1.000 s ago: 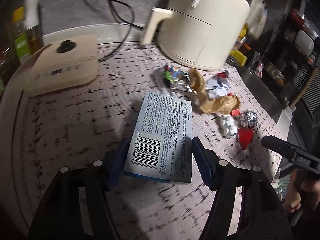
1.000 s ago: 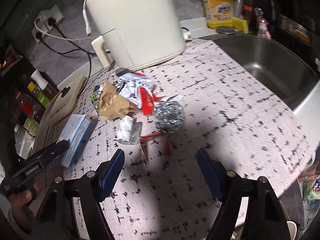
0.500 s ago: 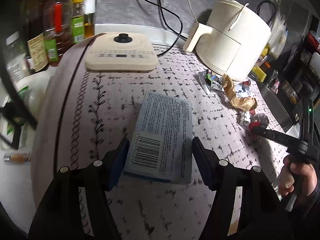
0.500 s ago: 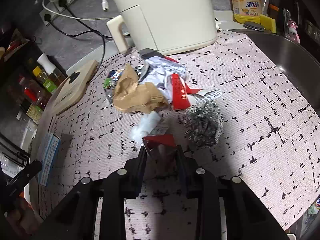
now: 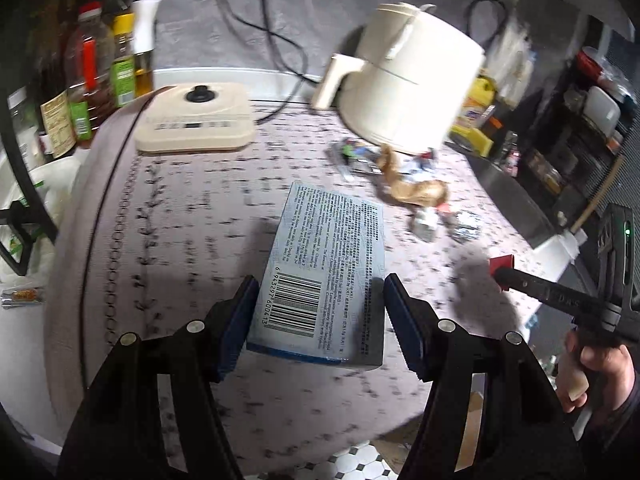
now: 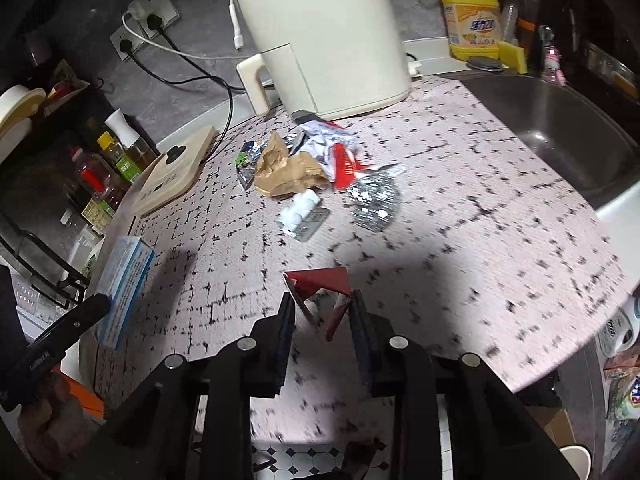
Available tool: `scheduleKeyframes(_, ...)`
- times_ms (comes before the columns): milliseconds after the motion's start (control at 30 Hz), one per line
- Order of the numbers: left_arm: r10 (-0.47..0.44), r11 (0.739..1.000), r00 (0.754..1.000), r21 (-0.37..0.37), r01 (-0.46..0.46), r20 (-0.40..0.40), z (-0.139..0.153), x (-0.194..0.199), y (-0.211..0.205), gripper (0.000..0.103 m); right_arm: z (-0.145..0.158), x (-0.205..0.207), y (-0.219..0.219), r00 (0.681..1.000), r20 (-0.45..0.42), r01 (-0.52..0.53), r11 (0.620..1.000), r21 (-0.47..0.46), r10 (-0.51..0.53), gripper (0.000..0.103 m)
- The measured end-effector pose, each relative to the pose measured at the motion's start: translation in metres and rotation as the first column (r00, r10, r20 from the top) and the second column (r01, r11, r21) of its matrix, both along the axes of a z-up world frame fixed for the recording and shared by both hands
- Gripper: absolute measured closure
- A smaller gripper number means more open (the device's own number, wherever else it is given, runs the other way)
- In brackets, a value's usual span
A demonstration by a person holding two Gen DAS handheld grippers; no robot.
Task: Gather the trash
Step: 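Grasp the red wrapper with the right tool while the left tool holds the box, then carry the box and red wrapper in both tools over the white floor bin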
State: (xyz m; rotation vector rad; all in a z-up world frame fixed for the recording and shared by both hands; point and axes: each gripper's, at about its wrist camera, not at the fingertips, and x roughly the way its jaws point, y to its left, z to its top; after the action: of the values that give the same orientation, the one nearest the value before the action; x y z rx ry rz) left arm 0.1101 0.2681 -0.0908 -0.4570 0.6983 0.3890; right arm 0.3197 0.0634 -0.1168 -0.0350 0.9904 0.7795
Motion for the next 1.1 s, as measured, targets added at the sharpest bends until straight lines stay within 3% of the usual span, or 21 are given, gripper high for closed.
scheduleKeyframes(267, -0.118, 0.993, 0.993, -0.013, 0.119, 0.020, 0.005, 0.021, -0.056, 0.038, 0.017, -0.018, -0.073, 0.996, 0.023, 0.081, 0.997, -0.002, -0.081, 0.075)
scheduleKeyframes(533, -0.255, 0.967, 0.966, -0.011, 0.256, 0.028, 0.011, 0.045, -0.119, 0.038, 0.029, -0.037, -0.155, 0.980, 0.040, 0.197, 0.980, 0.000, -0.197, 0.075)
scheduleKeyframes(833, -0.407, 0.913, 0.913, -0.012, 0.407, 0.006, 0.009, 0.068, -0.193, 0.038, 0.026, -0.057, -0.244, 0.940, 0.023, 0.340, 0.940, -0.001, -0.340, 0.075)
scheduleKeyframes(1100, -0.528, 0.849, 0.849, -0.026, 0.527, -0.025, -0.001, 0.084, -0.261, 0.038, 0.009, -0.079, -0.321, 0.884, -0.015, 0.466, 0.884, -0.024, -0.467, 0.074)
